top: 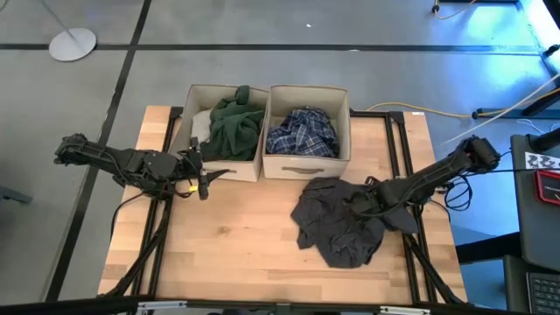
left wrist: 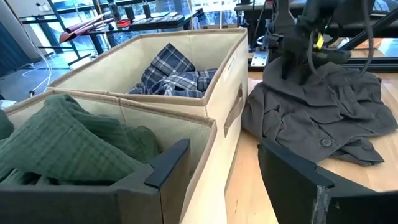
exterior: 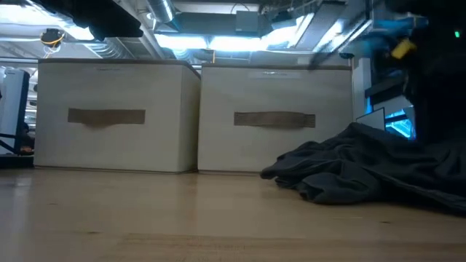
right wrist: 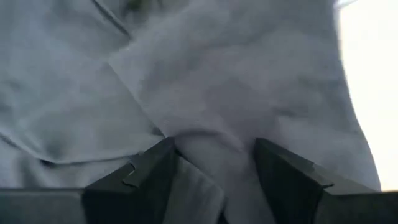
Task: Sort clothes
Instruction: Put the gray polo shirt into the left laundry organizer
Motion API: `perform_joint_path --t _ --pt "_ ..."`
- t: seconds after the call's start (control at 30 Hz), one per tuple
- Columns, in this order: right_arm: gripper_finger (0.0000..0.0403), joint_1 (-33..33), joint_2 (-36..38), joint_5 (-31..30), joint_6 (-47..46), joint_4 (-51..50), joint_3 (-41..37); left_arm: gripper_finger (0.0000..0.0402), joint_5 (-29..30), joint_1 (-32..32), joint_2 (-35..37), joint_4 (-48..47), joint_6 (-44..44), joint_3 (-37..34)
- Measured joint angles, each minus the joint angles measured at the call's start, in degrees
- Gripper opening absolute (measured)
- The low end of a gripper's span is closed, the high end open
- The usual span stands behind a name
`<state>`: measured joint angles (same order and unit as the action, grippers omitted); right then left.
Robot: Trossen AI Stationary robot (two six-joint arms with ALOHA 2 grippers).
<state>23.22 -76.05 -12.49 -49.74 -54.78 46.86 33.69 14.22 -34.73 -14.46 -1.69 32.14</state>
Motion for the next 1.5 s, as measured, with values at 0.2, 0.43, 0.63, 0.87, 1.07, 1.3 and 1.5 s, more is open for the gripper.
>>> perform_joint_path --t 0.2,0.43,0.63,0.87,1.07,1.3,1.5 --pt "0.0225 0.0 -1.9 3.1 4.4 6.5 -5.8 0.018 0.0 0.0 -0.4 0.1 0.2 0.0" --pt "0.0225 0.0 -5.7 0.8 15.9 19.7 -10.9 0.018 0.0 0.0 -0.6 0.2 0.2 0.0" --pt "0.0224 -2.2 -8.3 -0.7 20.0 21.5 -11.2 0.018 0.0 0.0 -0.6 0.3 0.2 0.0" --pt "0.0164 -6.8 -8.6 3.2 22.6 24.5 -11.4 0.018 0.0 0.0 -0.6 0.3 0.2 0.0" --pt "0.0069 -9.1 -8.6 5.3 24.2 24.5 -11.3 0.018 0.0 0.0 -0.6 0.3 0.2 0.0" --pt "0.0035 -9.0 -8.6 6.6 27.5 24.7 -11.3 0.018 0.0 0.0 -0.6 0.3 0.2 0.0" --pt "0.0035 -8.9 -9.1 7.8 27.3 24.8 -8.6 0.018 0.0 0.0 -0.6 0.3 0.1 0.0"
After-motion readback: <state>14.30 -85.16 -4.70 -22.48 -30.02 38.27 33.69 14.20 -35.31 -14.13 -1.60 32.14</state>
